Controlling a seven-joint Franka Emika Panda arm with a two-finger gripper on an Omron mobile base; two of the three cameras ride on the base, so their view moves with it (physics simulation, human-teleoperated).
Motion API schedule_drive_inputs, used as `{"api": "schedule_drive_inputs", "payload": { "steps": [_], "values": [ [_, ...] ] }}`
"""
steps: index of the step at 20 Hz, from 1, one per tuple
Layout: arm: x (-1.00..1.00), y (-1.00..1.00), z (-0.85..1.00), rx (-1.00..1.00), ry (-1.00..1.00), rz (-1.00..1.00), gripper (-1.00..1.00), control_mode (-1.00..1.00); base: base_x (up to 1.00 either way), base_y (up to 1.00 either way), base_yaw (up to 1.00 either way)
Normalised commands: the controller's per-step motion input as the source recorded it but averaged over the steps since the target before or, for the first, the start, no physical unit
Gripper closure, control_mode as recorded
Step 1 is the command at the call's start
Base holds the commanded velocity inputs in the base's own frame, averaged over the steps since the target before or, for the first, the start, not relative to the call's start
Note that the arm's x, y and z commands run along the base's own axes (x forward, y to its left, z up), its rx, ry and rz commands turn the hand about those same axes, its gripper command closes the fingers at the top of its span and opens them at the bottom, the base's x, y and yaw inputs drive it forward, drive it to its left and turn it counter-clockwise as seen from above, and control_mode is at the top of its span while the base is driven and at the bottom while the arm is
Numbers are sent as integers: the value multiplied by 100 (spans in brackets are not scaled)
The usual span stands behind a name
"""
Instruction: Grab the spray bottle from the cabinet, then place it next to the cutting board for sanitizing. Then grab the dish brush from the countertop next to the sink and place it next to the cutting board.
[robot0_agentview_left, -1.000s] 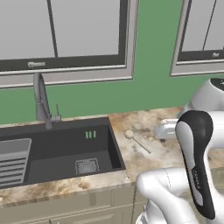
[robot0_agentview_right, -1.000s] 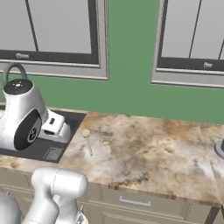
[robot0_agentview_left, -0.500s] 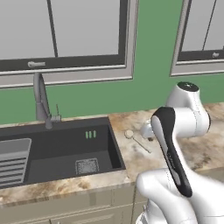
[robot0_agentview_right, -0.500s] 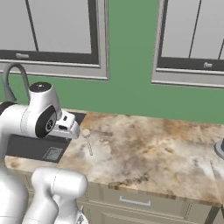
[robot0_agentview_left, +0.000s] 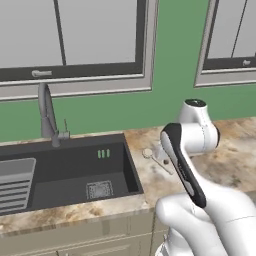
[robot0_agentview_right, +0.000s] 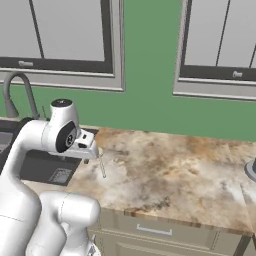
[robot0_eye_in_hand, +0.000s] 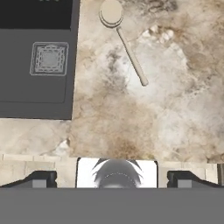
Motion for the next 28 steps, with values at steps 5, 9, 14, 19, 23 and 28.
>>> {"api": "schedule_drive_inputs", "payload": {
  "steps": [5, 9, 14, 19, 23, 28],
  "values": [
    [44, 0, -32, -7, 0, 0, -100, -100, 0, 0, 0],
    [24, 0, -30, -9, -1, 0, -100, -100, 0, 0, 0],
    [26, -3, -36, -4, -4, 0, -100, -100, 0, 0, 0],
    [31, -22, -26, 0, -5, 5, -100, -100, 0, 0, 0],
    [34, -37, -21, 5, -2, 9, -100, -100, 0, 0, 0],
    [42, -6, -30, 3, 0, 7, -100, -100, 0, 0, 0]
  ]
}}
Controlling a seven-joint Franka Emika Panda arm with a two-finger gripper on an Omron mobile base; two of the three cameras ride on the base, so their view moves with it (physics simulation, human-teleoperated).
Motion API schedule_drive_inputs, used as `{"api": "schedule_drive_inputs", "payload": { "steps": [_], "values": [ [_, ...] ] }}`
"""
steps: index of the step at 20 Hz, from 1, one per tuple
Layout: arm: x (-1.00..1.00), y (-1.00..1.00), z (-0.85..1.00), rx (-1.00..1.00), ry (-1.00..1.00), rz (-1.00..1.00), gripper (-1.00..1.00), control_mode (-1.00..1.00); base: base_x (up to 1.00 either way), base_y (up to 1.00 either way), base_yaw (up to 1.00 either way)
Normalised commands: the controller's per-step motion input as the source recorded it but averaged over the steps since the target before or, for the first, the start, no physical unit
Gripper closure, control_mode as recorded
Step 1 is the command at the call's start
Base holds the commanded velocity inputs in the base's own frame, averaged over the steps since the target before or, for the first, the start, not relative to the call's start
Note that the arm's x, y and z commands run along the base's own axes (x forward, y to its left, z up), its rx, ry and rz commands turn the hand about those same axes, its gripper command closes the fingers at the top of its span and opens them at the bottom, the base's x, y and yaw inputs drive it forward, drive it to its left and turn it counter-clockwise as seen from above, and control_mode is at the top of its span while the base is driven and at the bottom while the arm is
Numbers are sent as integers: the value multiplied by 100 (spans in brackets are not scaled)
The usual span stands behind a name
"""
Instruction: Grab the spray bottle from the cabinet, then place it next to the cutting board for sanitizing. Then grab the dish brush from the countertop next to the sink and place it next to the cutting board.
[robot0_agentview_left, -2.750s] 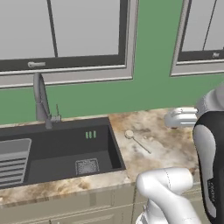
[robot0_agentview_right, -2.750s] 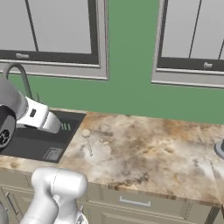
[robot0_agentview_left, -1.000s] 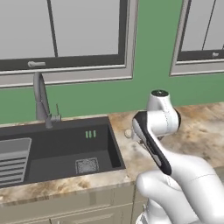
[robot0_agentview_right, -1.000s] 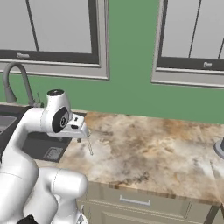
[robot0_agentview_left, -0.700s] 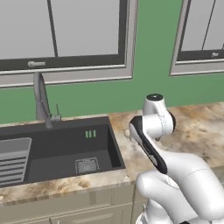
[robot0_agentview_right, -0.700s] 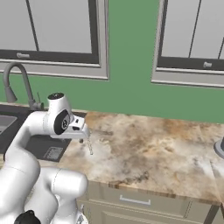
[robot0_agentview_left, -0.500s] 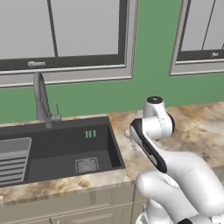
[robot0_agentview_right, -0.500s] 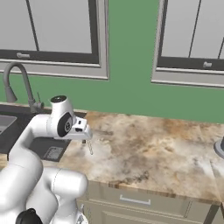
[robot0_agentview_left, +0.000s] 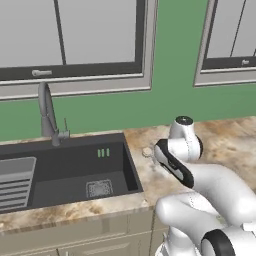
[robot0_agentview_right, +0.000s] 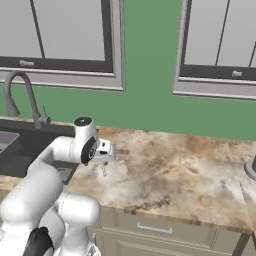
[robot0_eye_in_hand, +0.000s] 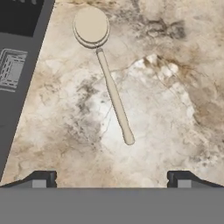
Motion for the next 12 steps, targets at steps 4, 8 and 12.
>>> {"api": "schedule_drive_inputs", "payload": {
  "steps": [4, 8, 12],
  "values": [
    [47, 0, -21, 0, 0, 2, -100, -100, 0, 0, 0],
    [43, 0, -19, 0, 0, 2, -100, -100, 0, 0, 0],
    [38, 0, -25, 0, 0, 2, -100, -100, 0, 0, 0]
  ]
}}
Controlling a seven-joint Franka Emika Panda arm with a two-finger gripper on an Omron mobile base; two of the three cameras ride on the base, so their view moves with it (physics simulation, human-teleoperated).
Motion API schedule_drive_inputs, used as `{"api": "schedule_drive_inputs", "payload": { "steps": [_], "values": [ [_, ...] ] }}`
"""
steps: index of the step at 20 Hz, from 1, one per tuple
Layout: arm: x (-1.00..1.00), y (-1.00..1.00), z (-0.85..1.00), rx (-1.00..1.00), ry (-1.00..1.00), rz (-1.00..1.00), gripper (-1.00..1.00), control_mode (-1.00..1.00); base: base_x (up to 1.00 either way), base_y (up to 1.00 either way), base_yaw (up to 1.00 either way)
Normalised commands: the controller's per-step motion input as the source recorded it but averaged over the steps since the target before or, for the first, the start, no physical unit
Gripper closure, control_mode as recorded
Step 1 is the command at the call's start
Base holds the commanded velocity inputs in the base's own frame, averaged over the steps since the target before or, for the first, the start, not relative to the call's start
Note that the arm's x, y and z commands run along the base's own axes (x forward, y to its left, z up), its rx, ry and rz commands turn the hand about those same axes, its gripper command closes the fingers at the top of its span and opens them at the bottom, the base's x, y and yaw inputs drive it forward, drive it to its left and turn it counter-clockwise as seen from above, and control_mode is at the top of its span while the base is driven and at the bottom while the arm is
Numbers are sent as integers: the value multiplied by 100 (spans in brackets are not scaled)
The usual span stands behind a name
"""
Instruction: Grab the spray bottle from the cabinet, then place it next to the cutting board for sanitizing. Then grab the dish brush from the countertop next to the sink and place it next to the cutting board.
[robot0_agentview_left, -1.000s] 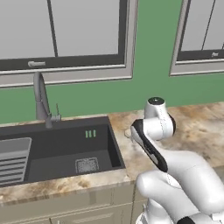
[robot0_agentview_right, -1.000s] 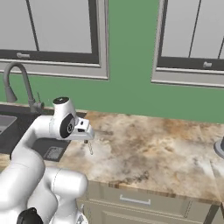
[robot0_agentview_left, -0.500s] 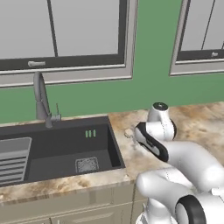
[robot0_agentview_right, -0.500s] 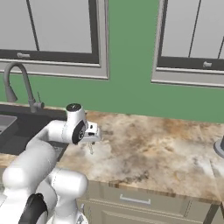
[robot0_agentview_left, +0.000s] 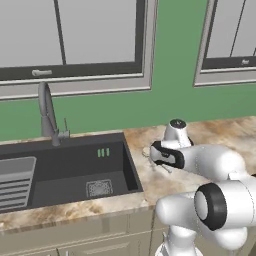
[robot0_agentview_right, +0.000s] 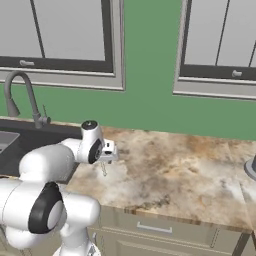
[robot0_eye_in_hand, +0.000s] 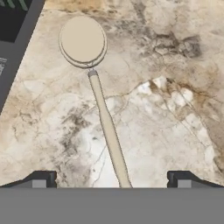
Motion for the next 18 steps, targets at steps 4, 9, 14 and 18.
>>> {"api": "schedule_drive_inputs", "payload": {
  "steps": [4, 9, 14, 18],
  "values": [
    [26, 0, -30, 0, 0, 3, -100, -100, 0, 0, 0],
    [20, 0, -32, 0, 0, 3, -100, -100, 0, 0, 0],
    [20, 0, -32, 1, 0, 3, -100, -100, 0, 0, 0],
    [19, 0, -31, 1, 0, 3, -100, -100, 0, 0, 0]
  ]
}}
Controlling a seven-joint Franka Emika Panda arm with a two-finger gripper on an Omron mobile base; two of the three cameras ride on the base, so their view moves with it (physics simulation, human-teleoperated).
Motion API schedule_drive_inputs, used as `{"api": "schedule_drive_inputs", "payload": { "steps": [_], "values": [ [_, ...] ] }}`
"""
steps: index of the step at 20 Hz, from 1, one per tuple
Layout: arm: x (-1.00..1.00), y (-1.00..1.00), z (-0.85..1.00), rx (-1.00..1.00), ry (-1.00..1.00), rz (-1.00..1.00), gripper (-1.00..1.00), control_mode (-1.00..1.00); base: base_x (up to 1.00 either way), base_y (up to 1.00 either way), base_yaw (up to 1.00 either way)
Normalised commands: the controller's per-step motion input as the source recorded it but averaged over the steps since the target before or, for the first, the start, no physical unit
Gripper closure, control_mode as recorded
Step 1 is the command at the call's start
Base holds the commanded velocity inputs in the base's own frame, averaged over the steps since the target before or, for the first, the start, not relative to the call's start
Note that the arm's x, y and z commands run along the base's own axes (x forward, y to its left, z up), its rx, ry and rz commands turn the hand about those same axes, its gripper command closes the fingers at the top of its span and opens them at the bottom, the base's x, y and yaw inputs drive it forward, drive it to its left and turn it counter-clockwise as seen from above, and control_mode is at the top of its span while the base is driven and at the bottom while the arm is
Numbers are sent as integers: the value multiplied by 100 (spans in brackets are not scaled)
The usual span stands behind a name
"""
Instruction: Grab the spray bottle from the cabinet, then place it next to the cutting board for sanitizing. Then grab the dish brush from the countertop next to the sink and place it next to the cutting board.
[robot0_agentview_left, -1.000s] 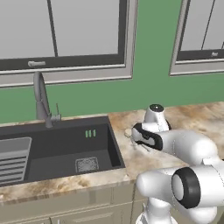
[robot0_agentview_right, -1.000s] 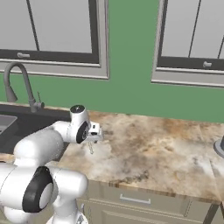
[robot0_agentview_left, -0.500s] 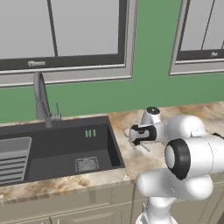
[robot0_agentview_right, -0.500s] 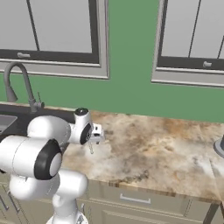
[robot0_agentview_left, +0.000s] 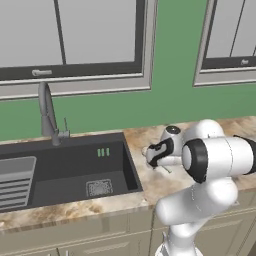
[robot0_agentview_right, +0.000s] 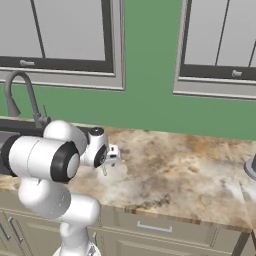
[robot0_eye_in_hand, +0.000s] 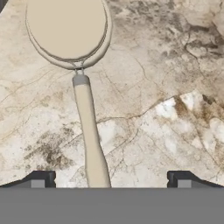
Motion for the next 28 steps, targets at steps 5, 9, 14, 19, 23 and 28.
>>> {"api": "schedule_drive_inputs", "payload": {
  "steps": [5, 9, 14, 19, 23, 28],
  "values": [
    [19, 2, -37, 1, 0, 3, 100, -100, 0, 0, 0],
    [8, 0, -29, 0, 0, 4, 100, -100, 0, 0, 0],
    [-7, 1, -17, 0, -1, 3, 100, -100, 0, 0, 0],
    [-49, 9, 0, 0, -9, 0, 100, -100, 0, 0, 0],
    [-48, 5, 23, 0, -7, 0, 100, -100, 0, 0, 0],
    [-31, 0, 73, 0, -11, 0, 100, -100, 0, 0, 0]
  ]
}}
